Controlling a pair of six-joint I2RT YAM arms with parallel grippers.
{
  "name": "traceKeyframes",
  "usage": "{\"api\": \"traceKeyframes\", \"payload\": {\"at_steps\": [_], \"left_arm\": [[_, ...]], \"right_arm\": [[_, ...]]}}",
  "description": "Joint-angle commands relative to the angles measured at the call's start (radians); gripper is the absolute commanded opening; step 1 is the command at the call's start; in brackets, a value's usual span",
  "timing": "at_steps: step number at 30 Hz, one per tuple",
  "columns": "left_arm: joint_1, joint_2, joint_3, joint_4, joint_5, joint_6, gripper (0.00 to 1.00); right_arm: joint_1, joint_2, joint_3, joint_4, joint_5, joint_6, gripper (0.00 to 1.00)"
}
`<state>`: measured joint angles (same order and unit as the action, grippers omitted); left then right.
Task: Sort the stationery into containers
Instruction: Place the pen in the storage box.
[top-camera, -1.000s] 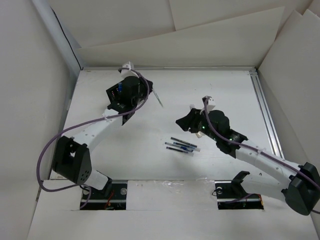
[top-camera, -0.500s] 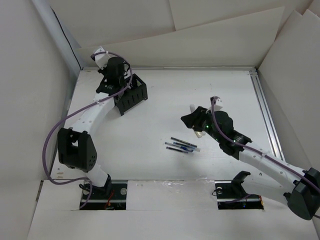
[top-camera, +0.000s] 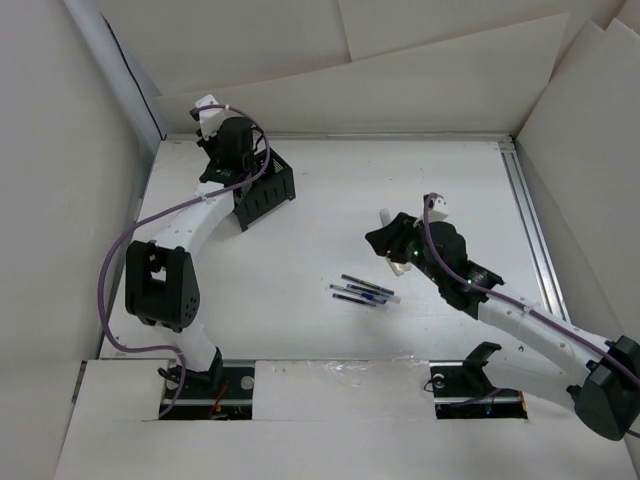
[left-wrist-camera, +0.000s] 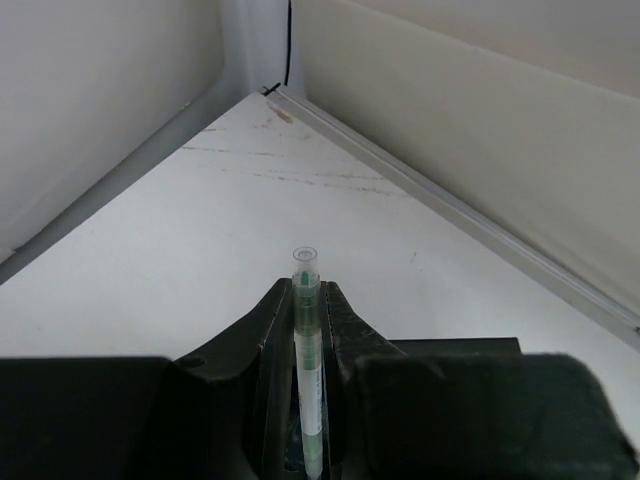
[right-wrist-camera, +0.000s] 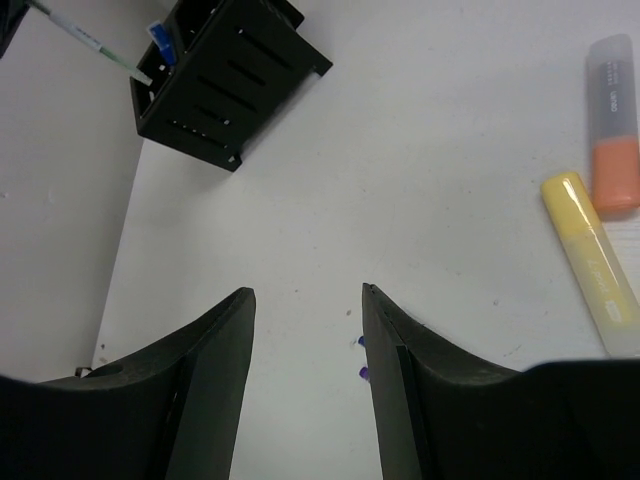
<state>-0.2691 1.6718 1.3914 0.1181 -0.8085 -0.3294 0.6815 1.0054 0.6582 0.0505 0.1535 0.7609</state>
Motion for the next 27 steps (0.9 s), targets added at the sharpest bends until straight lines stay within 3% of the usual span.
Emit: {"api": "traceKeyframes", "payload": {"at_steps": [1,8,10,11,14,19,23,24,27], "left_arm": [[-0.002,0.017,-0.005,0.048,-0.037,0.056,0.0],[-0.002,0.026,-0.048,0.1,-0.029,0.066,0.02],[-0.002,0.026,-0.048,0.091,-0.029,0.053,0.08],[-0.002,0.026,-0.048,0.091,-0.018,0.053,0.17],[-0.002,0.005,-0.06,0.071,0.008,0.021,0.33],[-0.002,-0.049,-0.071,0.063,0.031,-0.011,0.42],[-0.012,-0.102,-0.046,0.017,0.061,-0.057,0.43],[-0.028,-0.139,-0.046,0.017,0.071,-0.066,0.41],[-0.074,-0.213,-0.046,0.022,0.161,-0.127,0.37]], "right_arm": [[-0.005,-0.014,0.009,0.008,0.041,0.006,0.53],[-0.005,-0.005,0.018,0.008,0.038,0.006,0.53],[-0.005,0.015,0.027,-0.003,0.038,0.006,0.53],[-0.005,0.015,0.027,-0.003,0.026,0.006,0.53],[-0.005,0.015,0.027,-0.003,0.046,0.006,0.54],[-0.005,0.025,0.027,-0.003,0.034,0.006,0.54],[-0.005,0.048,0.038,-0.003,0.034,0.006,0.4],[-0.005,0.048,0.038,-0.003,0.023,0.006,0.22],[0.006,0.059,0.038,-0.03,0.023,0.018,0.03]]}}
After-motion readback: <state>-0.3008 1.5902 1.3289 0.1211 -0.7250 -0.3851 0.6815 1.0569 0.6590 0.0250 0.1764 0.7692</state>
